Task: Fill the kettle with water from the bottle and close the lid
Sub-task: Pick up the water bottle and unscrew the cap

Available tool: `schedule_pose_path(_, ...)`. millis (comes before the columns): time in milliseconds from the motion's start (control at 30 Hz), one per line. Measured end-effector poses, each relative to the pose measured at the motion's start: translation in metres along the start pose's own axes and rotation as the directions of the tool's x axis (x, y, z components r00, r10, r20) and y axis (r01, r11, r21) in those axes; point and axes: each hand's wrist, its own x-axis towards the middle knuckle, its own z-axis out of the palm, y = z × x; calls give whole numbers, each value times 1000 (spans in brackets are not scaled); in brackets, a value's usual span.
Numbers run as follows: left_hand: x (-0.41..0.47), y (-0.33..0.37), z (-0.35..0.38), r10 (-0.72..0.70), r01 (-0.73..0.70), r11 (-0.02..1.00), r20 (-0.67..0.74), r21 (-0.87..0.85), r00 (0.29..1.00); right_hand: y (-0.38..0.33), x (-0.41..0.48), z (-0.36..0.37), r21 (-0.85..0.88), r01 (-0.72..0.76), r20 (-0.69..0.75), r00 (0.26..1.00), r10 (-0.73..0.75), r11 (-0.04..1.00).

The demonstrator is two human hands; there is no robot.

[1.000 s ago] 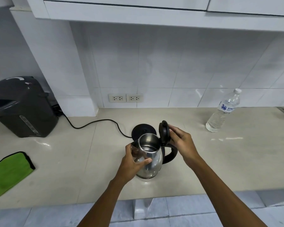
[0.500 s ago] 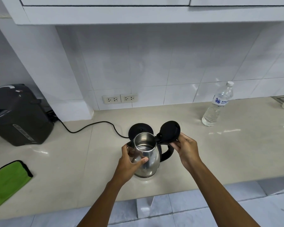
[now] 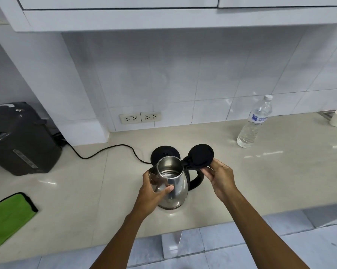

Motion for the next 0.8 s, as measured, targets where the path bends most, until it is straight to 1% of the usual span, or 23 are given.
schedule_pose_path(67, -2, 2, -1, -12, 12, 1000, -3, 3, 1000, -6, -5, -1, -45, -11, 11, 1000, 12, 999)
schedule_pose_path(100, -3, 5, -2, -15, 15, 1000, -12, 12, 1000, -11, -7, -3, -95, -10, 14, 1000, 12, 995)
schedule_pose_path(167, -8, 12, -7, -3, 4, 1000, -52, 22, 999, -23, -13, -9, -266, 8, 8, 1000, -6, 964)
schedule_pose_path(200, -12, 18, -12, 8, -7, 1000, -80, 18, 997, -30, -16, -12, -394, 37, -1, 999, -41, 918)
schedule_pose_path(233, -16, 24, -16, 29, -26, 999, -110, 28, 994, -36, -19, -17, -551, 81, -6, 995, -101, 830)
schedule_pose_path(267, -20, 31, -20, 62, -52, 996, -142, 74, 988, -43, -22, -22, -712, 131, 7, 984, -180, 689)
schedule_pose_path(300, -22, 38, -24, 106, -78, 983, -169, 165, 980, -49, -25, -27, -840, 171, 44, 967, -250, 515)
schedule_pose_path(333, -25, 46, -26, 164, -108, 953, -181, 284, 970, -56, -30, -31, -921, 195, 92, 950, -297, 336)
schedule_pose_path(400, -29, 66, -28, 284, -172, 845, -153, 507, 946, -71, -39, -40, -980, 198, 183, 930, -318, 15)
schedule_pose_path(433, -30, 78, -25, 325, -195, 789, -125, 583, 938, -80, -42, -44, -974, 195, 222, 924, -310, -114)
schedule_pose_path(467, -29, 92, -22, 353, -213, 736, -96, 642, 931, -88, -45, -47, -956, 198, 258, 918, -300, -216)
schedule_pose_path(500, -28, 107, -16, 383, -237, 686, -65, 688, 921, -98, -47, -50, -935, 198, 286, 911, -297, -294)
schedule_pose_path(533, -28, 123, -10, 412, -262, 638, -34, 725, 911, -108, -49, -53, -915, 193, 306, 905, -295, -355)
schedule_pose_path(600, -27, 154, 7, 463, -315, 553, 30, 771, 886, -129, -52, -58, -884, 172, 322, 898, -299, -436)
schedule_pose_path(667, -27, 180, 27, 509, -376, 494, 90, 784, 856, -148, -53, -61, -871, 155, 324, 895, -308, -465)
schedule_pose_path(800, -23, 219, 73, 581, -467, 411, 170, 783, 796, -185, -49, -71, -867, 130, 329, 875, -355, -482)
